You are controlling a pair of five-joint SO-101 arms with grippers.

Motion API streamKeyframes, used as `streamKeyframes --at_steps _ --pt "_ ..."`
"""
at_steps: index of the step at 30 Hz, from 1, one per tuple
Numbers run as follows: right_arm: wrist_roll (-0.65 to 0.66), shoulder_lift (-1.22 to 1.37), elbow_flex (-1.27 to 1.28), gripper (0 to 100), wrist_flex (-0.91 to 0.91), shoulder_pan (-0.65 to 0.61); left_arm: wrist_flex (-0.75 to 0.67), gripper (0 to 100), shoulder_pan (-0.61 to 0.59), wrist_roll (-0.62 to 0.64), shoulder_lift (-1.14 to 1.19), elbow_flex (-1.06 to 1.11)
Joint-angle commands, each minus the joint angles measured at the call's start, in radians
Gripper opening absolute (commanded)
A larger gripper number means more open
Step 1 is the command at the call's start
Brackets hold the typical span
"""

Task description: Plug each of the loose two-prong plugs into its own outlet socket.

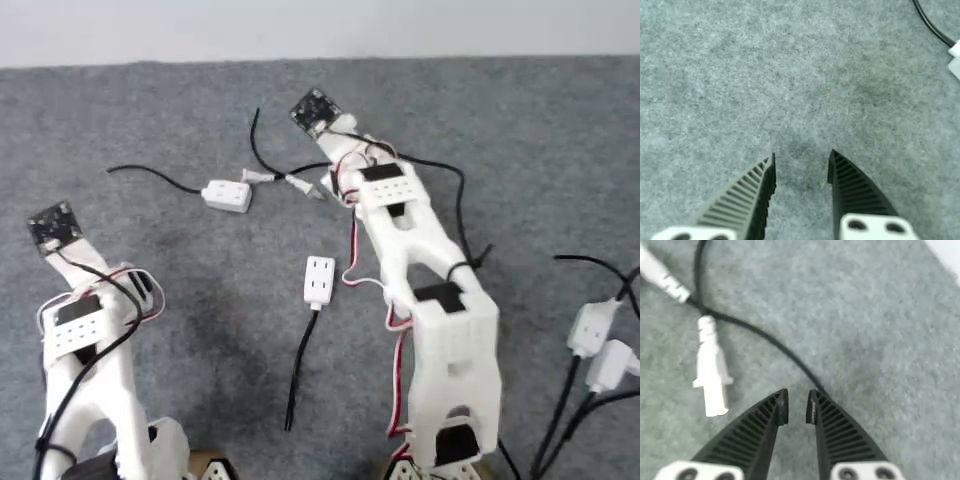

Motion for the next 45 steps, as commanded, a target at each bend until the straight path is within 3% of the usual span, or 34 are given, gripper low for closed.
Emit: streamKeyframes --at_steps 1,8,11,17,23,26,32,39,45 --pt "0.075 0.050 -0.178 8.8 0.082 -0.001 -0.025 17 -0.006 -0.009 0.000 -0.022" --pt "0.101 0.200 -0.440 8.7 0.309 -0.001 -0.025 17 -0.006 -0.009 0.000 -0.022" --pt "0.097 0.180 -0.540 8.6 0.549 -0.005 -0.025 17 -0.006 -0.009 0.000 -0.022" --pt "-0.222 0.059 -0.694 4.6 0.932 -0.019 -0.025 17 -0.006 -0.009 0.000 -0.024" --pt "-0.249 -0.056 -0.697 3.8 1.191 -0.203 -0.025 17 -0.006 -0.009 0.000 -0.024" --pt "-0.241 -0.076 -0.701 6.3 1.185 -0.272 -0.025 17 -0.006 -0.009 0.000 -0.024" --pt "-0.158 0.025 -0.703 28.0 1.020 -0.285 -0.025 17 -0.008 -0.009 0.000 -0.024" --pt "-0.141 0.203 -0.703 26.6 0.657 -0.249 -0.023 17 -0.008 -0.009 0.000 -0.022" --pt "-0.107 0.292 -0.703 26.6 0.584 -0.189 -0.023 17 -0.008 -0.009 0.000 -0.022"
